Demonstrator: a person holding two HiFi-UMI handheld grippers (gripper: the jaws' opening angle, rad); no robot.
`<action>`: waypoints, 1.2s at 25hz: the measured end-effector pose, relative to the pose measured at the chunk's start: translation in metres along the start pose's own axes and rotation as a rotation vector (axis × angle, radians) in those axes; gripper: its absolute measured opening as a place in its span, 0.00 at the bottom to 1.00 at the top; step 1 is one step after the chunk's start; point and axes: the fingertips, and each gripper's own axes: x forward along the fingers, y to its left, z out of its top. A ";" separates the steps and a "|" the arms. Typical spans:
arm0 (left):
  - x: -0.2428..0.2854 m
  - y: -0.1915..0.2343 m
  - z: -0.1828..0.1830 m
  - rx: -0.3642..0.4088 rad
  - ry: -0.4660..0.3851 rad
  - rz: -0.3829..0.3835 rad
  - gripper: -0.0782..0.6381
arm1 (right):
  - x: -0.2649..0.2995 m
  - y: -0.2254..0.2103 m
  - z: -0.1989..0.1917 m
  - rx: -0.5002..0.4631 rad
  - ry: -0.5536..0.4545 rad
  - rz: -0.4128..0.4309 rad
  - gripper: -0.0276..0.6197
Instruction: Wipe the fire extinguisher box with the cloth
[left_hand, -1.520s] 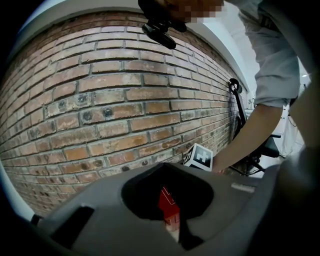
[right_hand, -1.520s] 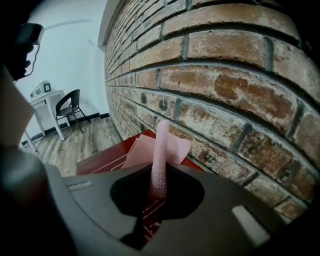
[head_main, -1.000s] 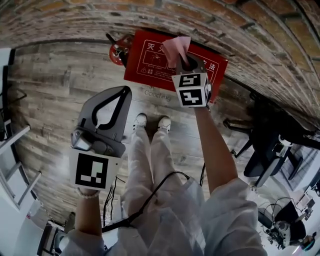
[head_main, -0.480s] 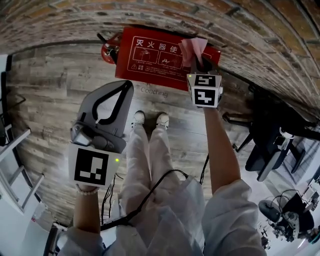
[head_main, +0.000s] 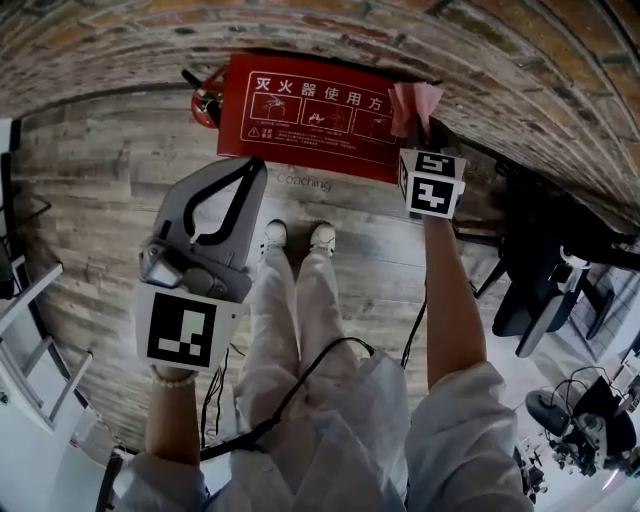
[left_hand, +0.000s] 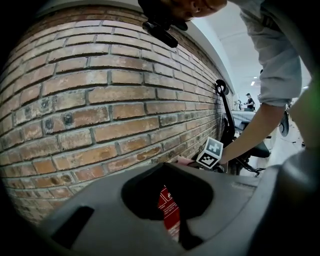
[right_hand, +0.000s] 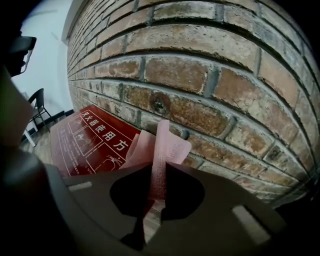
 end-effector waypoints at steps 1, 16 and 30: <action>0.001 -0.001 0.000 0.002 0.000 -0.003 0.10 | -0.001 -0.002 -0.002 0.004 0.003 -0.004 0.07; -0.008 0.004 -0.001 -0.017 -0.005 0.026 0.10 | -0.024 0.015 0.023 -0.015 -0.071 0.065 0.07; -0.042 0.044 -0.028 -0.054 0.020 0.101 0.10 | -0.054 0.205 0.108 -0.173 -0.238 0.451 0.07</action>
